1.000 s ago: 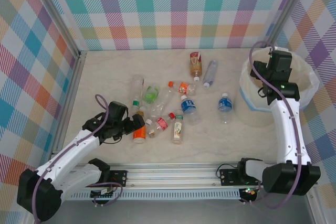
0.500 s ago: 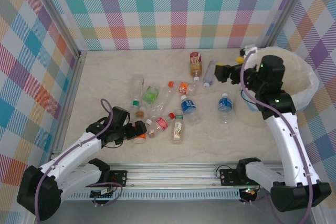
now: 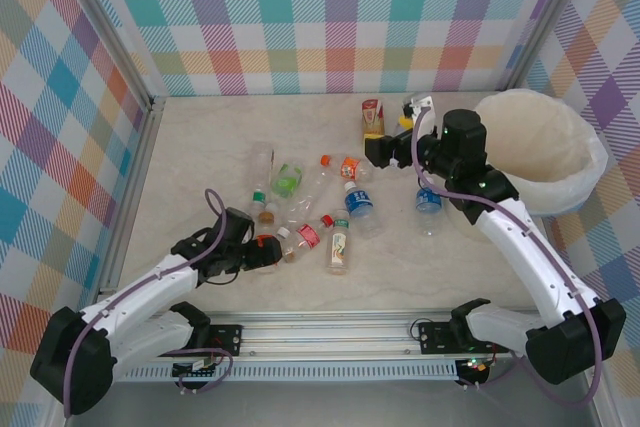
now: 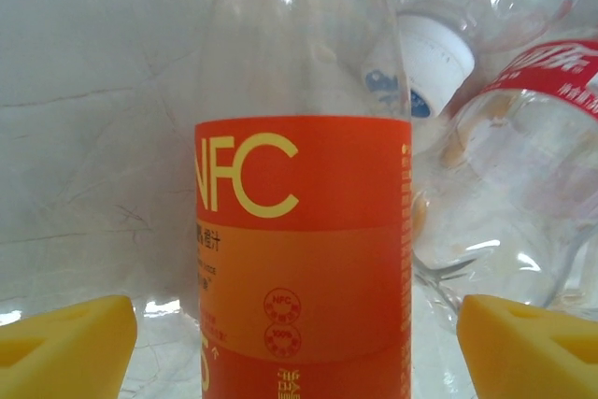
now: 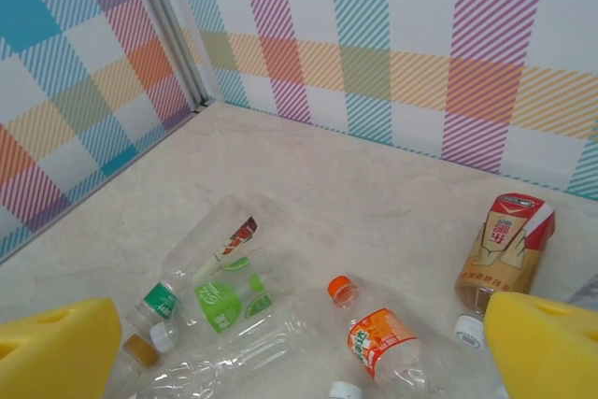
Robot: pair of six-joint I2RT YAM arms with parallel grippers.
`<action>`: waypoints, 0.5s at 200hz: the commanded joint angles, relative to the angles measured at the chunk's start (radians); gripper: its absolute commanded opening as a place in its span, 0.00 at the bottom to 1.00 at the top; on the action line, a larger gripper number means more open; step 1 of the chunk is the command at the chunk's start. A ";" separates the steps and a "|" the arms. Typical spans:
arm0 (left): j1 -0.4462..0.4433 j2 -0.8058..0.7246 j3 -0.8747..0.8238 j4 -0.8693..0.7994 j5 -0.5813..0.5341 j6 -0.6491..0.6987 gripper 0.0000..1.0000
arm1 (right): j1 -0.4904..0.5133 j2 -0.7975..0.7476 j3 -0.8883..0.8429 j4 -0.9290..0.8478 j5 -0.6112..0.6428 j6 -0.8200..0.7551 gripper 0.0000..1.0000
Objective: Put the plastic bottles in the bin
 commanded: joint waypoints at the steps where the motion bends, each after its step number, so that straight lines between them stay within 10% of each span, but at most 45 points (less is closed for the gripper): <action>1: -0.032 0.039 -0.020 0.024 -0.046 0.034 0.86 | 0.005 -0.009 0.001 0.021 0.069 0.027 1.00; 100: -0.051 0.131 -0.028 0.058 -0.045 0.041 0.73 | 0.005 -0.033 -0.027 0.006 0.111 0.051 1.00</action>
